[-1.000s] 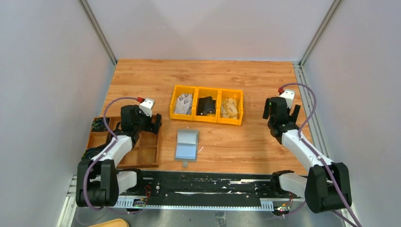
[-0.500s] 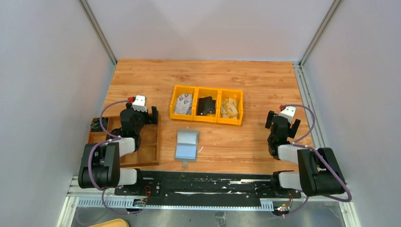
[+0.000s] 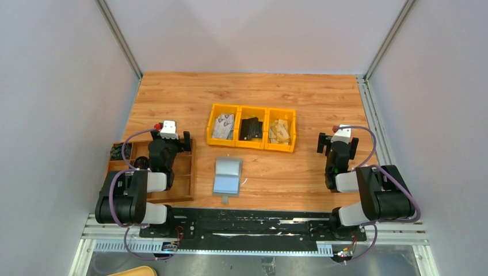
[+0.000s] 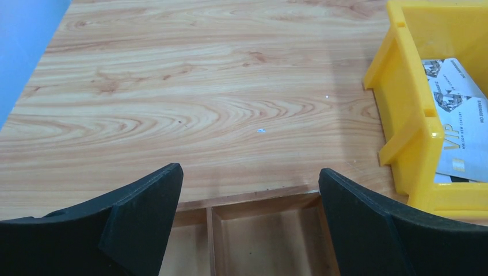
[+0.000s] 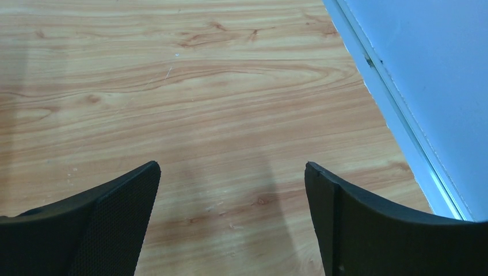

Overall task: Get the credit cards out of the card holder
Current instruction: Reset both arms

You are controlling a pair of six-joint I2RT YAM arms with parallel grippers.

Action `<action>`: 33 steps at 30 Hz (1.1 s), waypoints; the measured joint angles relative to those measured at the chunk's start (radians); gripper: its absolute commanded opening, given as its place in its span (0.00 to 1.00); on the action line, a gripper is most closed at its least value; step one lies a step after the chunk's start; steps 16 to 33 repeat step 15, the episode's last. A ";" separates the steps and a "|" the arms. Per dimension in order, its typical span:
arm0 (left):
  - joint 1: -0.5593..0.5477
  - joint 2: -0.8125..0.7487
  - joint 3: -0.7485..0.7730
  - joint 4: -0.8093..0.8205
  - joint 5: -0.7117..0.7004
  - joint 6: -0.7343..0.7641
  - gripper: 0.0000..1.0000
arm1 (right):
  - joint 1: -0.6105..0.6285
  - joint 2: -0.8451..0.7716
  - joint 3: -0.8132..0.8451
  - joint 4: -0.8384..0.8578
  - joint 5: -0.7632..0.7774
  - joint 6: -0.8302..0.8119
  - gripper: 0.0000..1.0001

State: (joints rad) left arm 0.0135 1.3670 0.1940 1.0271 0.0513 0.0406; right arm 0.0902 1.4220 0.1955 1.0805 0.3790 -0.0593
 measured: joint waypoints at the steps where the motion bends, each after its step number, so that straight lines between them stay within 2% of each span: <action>1: 0.000 0.000 0.000 0.002 -0.004 0.000 1.00 | 0.000 0.000 0.002 -0.005 -0.001 -0.002 0.99; 33: 0.000 0.000 0.000 0.005 -0.019 0.000 1.00 | 0.000 -0.002 0.006 -0.021 -0.002 -0.013 0.99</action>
